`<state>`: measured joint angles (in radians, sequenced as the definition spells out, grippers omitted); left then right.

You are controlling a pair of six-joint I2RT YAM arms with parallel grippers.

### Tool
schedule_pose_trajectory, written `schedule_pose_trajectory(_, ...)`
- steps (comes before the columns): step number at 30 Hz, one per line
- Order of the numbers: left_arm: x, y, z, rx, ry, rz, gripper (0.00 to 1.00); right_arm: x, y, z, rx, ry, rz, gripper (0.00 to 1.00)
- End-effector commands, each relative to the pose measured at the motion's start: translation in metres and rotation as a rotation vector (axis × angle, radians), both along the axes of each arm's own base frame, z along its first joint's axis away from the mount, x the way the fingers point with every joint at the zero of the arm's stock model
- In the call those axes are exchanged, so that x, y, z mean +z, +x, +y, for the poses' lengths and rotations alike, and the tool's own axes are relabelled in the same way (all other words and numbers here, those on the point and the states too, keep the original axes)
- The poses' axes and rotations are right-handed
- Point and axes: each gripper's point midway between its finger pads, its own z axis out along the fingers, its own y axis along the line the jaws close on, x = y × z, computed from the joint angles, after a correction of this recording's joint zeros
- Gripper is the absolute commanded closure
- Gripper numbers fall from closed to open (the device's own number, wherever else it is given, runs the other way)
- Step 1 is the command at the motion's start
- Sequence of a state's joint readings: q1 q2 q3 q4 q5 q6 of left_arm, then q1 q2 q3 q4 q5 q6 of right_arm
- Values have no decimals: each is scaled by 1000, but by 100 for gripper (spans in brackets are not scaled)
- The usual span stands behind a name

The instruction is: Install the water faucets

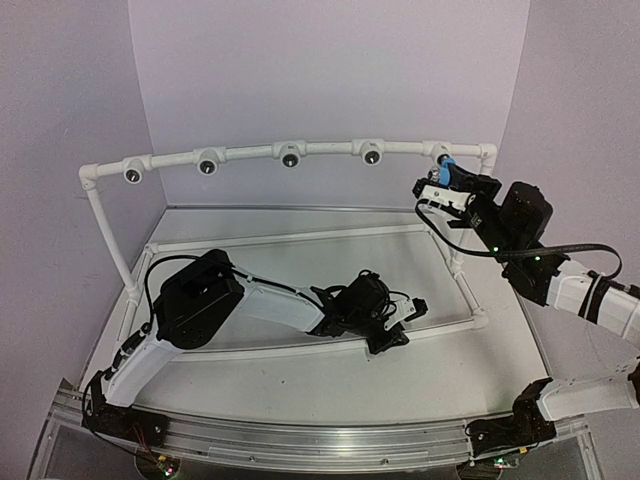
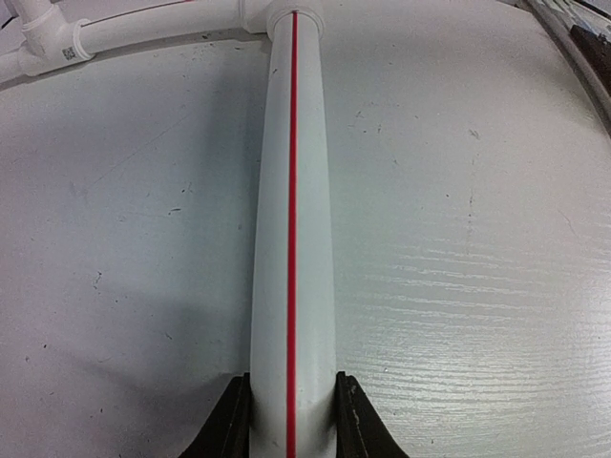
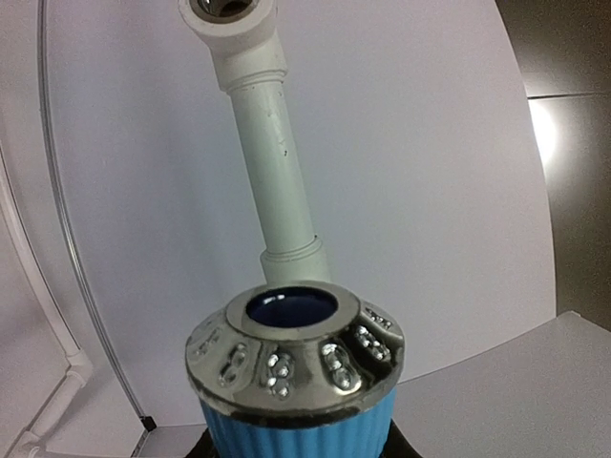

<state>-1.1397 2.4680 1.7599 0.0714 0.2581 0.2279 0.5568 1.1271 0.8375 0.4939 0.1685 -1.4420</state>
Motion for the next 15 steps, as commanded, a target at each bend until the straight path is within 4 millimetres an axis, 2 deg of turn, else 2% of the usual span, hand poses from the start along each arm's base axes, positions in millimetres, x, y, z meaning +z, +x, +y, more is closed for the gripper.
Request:
schedule_pose_trajectory(1, -33, -26, 18, -96, 103, 68, 100, 4, 0, 5, 31, 28, 14, 100)
schedule_pose_trajectory(6, -34, -26, 19, -95, 106, 60, 100, 1, 1, 5, 31, 16, 15, 100)
schedule_pose_trajectory(15, -34, -26, 20, -95, 108, 57, 100, 27, -3, 7, 48, 47, -80, 100)
